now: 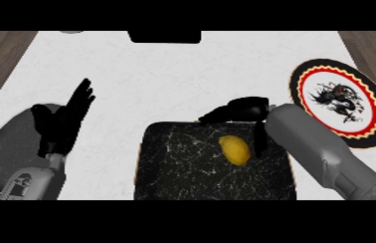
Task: Pick the lemon from the tray and place it in the plate
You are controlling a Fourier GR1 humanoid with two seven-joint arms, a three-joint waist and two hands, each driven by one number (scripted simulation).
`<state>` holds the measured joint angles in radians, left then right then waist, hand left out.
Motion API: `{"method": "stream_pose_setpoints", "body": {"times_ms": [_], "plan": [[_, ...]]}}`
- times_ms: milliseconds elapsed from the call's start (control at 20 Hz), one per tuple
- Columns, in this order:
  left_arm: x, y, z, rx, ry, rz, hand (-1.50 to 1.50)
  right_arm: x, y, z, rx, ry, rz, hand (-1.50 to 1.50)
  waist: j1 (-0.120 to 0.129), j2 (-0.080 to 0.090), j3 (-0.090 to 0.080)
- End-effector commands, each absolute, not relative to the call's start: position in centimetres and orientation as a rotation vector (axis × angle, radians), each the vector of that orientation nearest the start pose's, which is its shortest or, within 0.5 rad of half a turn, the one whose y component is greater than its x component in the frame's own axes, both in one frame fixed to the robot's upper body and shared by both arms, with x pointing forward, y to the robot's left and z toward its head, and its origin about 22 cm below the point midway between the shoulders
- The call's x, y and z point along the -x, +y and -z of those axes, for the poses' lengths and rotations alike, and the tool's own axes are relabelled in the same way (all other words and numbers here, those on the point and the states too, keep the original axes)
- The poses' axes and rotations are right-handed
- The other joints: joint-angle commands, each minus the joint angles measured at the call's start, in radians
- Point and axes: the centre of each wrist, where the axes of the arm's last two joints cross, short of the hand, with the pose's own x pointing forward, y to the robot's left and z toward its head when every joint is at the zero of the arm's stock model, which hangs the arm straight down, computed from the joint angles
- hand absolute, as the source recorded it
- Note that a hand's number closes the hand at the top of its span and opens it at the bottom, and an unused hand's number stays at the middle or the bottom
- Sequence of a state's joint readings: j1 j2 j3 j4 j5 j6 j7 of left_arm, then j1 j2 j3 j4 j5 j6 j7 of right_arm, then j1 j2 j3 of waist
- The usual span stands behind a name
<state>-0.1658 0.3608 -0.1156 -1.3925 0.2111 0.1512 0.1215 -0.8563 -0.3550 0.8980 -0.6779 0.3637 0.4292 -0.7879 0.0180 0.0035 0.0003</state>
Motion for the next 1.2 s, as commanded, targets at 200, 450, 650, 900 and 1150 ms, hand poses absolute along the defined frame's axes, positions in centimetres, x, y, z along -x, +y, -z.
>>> {"method": "stream_pose_setpoints", "body": {"times_ms": [200, 450, 650, 900, 1150], "plan": [[-28.7, 30.2, -1.6, -0.192, -1.397, 0.09, 0.0, -38.1, -15.8, 0.2, -0.593, -1.316, -1.916, -1.5, -0.014, -0.002, 0.0], [-29.0, 29.0, -1.7, -0.173, -1.42, 0.101, 0.0, -37.3, -14.2, 1.6, -0.582, -1.254, -1.996, -1.5, -0.014, -0.002, -0.001], [-27.9, 28.3, -2.5, -0.168, -1.408, 0.096, 0.0, -36.8, -15.5, 2.3, -0.626, -1.24, -2.074, 1.5, -0.006, -0.004, 0.0], [-27.5, 28.4, -2.3, -0.177, -1.415, 0.081, 0.0, -36.0, -14.0, 2.7, -0.719, -1.274, -2.1, 1.5, -0.003, -0.003, 0.0], [-27.9, 27.4, -2.3, -0.174, -1.41, 0.076, 0.0, -36.5, -15.8, 1.8, -0.733, -1.298, -2.022, 1.5, -0.009, -0.004, 0.0]]}}
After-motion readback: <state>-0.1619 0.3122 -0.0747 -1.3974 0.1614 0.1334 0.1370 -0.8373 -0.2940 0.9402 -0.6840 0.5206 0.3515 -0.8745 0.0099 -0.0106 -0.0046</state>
